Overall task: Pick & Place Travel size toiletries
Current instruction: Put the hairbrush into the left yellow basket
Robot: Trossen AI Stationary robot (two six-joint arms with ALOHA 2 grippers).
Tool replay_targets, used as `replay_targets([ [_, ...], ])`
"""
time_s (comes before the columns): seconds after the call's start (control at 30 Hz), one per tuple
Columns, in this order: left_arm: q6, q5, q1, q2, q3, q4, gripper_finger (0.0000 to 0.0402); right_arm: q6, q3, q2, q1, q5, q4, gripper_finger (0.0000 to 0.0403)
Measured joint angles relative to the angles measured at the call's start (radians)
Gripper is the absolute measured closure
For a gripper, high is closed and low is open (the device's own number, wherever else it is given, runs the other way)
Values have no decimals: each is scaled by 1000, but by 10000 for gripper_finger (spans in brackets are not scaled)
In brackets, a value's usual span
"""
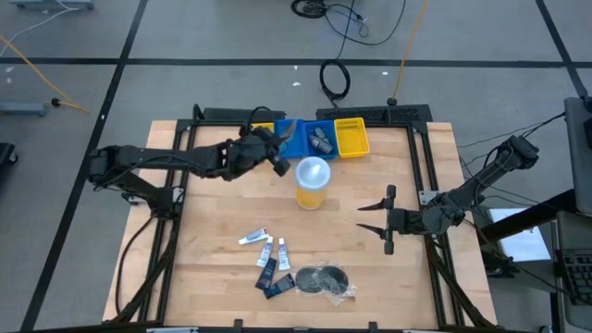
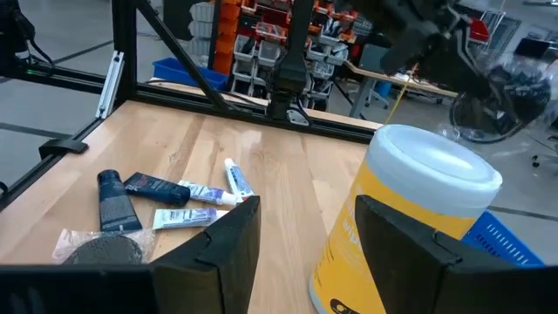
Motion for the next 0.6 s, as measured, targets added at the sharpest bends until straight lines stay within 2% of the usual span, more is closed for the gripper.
replay_targets([
  [0.6,-125,26,197,-1,-141,-72,401,0,0,0,0,0,1,222],
])
